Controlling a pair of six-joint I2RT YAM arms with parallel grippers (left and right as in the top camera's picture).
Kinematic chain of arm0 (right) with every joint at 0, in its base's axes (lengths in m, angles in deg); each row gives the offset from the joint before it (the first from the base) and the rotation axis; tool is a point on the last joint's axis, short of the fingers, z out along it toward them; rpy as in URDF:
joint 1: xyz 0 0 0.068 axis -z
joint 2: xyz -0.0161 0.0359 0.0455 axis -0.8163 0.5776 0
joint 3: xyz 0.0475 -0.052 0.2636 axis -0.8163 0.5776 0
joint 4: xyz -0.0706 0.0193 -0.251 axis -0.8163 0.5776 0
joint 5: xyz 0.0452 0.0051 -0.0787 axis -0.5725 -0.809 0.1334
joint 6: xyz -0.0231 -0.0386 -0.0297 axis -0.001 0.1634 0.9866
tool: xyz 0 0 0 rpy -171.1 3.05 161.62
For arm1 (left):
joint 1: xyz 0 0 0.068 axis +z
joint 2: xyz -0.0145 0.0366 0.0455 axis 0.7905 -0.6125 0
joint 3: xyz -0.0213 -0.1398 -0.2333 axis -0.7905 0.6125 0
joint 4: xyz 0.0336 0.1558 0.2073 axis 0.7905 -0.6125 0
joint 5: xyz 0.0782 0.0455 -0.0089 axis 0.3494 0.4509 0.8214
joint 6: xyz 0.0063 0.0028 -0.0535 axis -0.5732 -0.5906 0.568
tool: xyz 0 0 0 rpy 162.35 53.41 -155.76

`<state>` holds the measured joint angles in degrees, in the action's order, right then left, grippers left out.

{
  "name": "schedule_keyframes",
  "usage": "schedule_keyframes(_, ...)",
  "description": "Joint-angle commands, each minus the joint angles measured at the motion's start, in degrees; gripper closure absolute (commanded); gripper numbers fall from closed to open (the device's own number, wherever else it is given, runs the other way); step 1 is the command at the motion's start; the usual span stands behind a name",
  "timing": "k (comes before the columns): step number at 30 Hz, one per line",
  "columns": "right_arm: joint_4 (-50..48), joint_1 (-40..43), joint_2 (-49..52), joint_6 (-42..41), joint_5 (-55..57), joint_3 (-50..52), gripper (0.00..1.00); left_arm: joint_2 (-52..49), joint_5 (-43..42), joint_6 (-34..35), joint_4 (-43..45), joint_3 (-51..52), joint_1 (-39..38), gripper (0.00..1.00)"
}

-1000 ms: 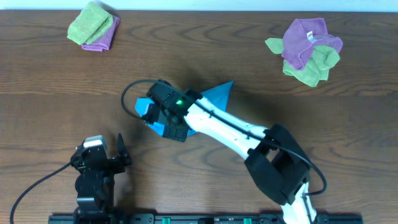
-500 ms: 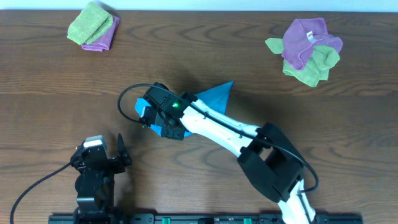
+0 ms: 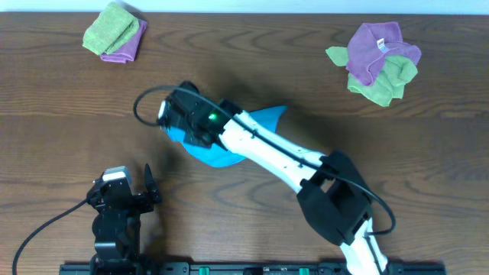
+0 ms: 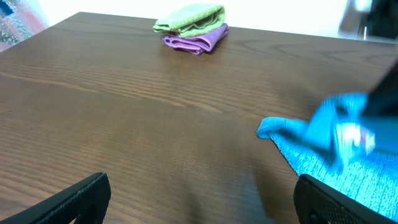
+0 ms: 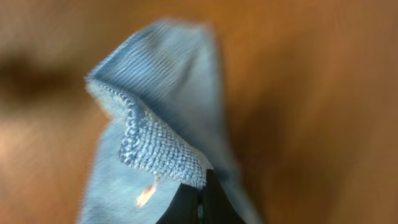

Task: Fold the cloth

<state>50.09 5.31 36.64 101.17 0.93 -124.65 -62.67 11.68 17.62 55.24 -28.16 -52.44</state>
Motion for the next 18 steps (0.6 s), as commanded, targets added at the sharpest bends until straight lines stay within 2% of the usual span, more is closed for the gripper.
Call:
schedule_keyframes(1, -2.6, 4.3, 1.0, -1.9, 6.0, -0.8, 0.99, 0.3, 0.6, 0.0, -0.5, 1.2, 0.2, 0.05)
schedule_keyframes(4, -6.3, 11.0, 2.1, -7.4, 15.0, -0.8, 0.99, 0.3, 0.6, 0.0, -0.5, 1.2, 0.2, 0.05)
schedule_keyframes(5, -7.3, 14.1, 2.7, -12.8, 20.6, -0.8, 0.99, 0.3, 0.6, 0.0, -0.5, 1.2, 0.2, 0.05)
schedule_keyframes(6, -7.8, 17.4, 3.2, -22.7, 27.8, -0.8, 0.79, 0.3, 0.6, 0.0, -0.5, 1.2, 0.2, 0.05)
schedule_keyframes(7, -7.4, 20.2, 3.3, -28.8, 28.8, -0.8, 0.73, 0.3, 0.6, 0.0, -0.5, 1.2, 0.2, 0.05)
schedule_keyframes(8, -6.8, 22.0, 3.3, -30.8, 26.6, -0.8, 0.55, 0.3, 0.6, 0.0, -0.6, 1.2, 0.2, 0.05)
schedule_keyframes(9, -6.1, 23.2, 3.3, -31.1, 24.2, -0.9, 0.27, 0.3, 0.6, 0.0, -0.5, 1.2, 0.2, 0.05)
schedule_keyframes(10, -5.2, 24.1, 3.1, -31.1, 22.2, -0.9, 0.1, 0.3, 0.6, 0.0, -0.5, 1.2, 0.2, 0.05)
schedule_keyframes(11, -3.3, 25.0, 3.0, -31.1, 20.5, -0.8, 0.01, 0.3, 0.6, 0.0, -0.5, 1.2, 0.2, 0.05)
schedule_keyframes(15, 3.2, 25.3, 3.0, -31.0, 20.1, -0.8, 0.01, 0.3, 0.6, 0.0, -0.6, 1.2, 0.2, 0.04)
schedule_keyframes(18, 6.7, 23.8, 2.8, -28.1, 18.4, -0.8, 0.01, 0.3, 0.6, 0.0, -0.6, 1.2, 0.2, 0.05)
